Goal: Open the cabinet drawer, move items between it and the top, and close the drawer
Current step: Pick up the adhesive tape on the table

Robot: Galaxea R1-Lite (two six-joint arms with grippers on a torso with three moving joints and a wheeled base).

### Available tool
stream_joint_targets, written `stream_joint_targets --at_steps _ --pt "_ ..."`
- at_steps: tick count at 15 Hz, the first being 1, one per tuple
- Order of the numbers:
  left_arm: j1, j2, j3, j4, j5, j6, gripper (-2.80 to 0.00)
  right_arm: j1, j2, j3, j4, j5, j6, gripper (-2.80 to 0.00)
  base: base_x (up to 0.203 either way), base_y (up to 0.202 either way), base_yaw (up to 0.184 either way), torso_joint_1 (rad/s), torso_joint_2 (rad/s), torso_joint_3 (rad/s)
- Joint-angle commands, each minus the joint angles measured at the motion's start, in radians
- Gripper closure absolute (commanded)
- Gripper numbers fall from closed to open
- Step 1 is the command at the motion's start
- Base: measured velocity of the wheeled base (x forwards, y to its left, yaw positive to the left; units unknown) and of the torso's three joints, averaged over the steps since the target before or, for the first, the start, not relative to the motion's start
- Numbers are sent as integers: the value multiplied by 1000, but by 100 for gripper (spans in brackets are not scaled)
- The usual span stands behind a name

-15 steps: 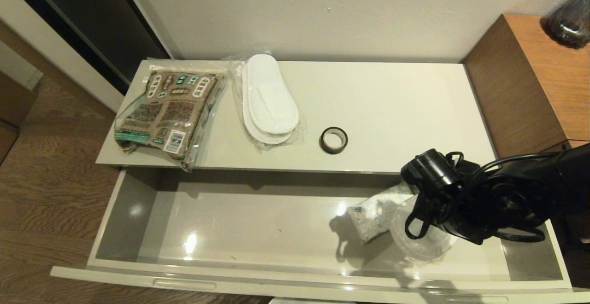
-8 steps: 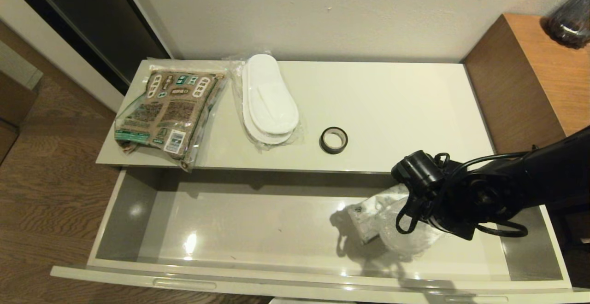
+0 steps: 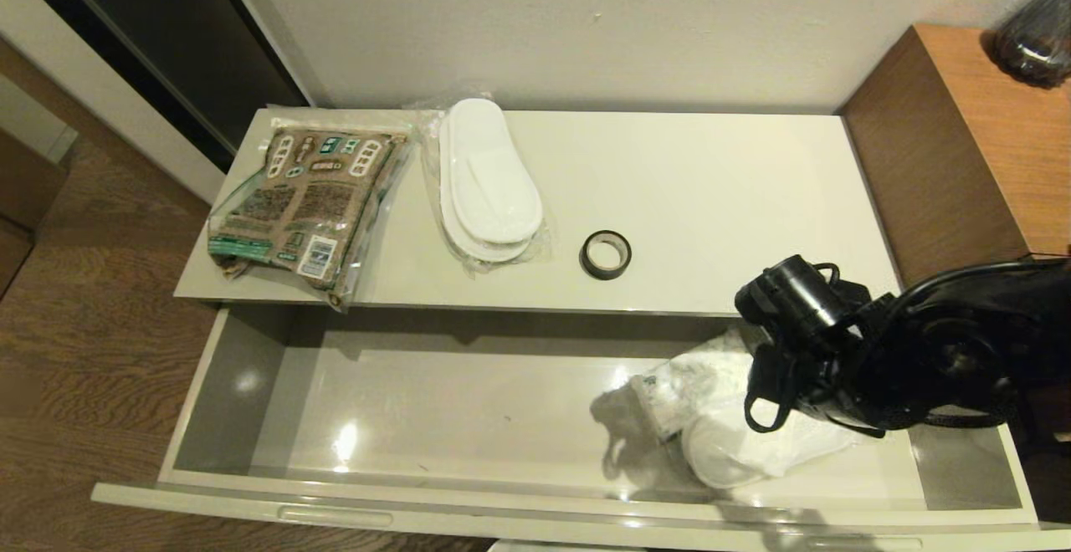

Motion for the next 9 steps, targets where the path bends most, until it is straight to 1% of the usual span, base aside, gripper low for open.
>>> stream_joint_targets --at_steps 1,3,6,7,8,9 --pt "0 0 1 0 0 0 0 91 -165 -14 60 22 -29 -280 0 0 0 0 0 0" --pt "0 0 0 0 0 0 0 172 -237 -22 95 27 -112 -280 0 0 0 0 0 0" --pt "0 0 0 0 0 0 0 208 -300 -31 110 22 -196 -280 0 0 0 0 0 0" --pt "0 0 0 0 0 0 0 208 -300 -33 104 21 -200 -280 0 0 0 0 0 0" --pt "0 0 0 0 0 0 0 208 -293 -43 98 7 -202 0 0 0 0 0 0 0" --pt "0 0 0 0 0 0 0 209 -286 -55 95 -3 -207 0 0 0 0 0 0 0"
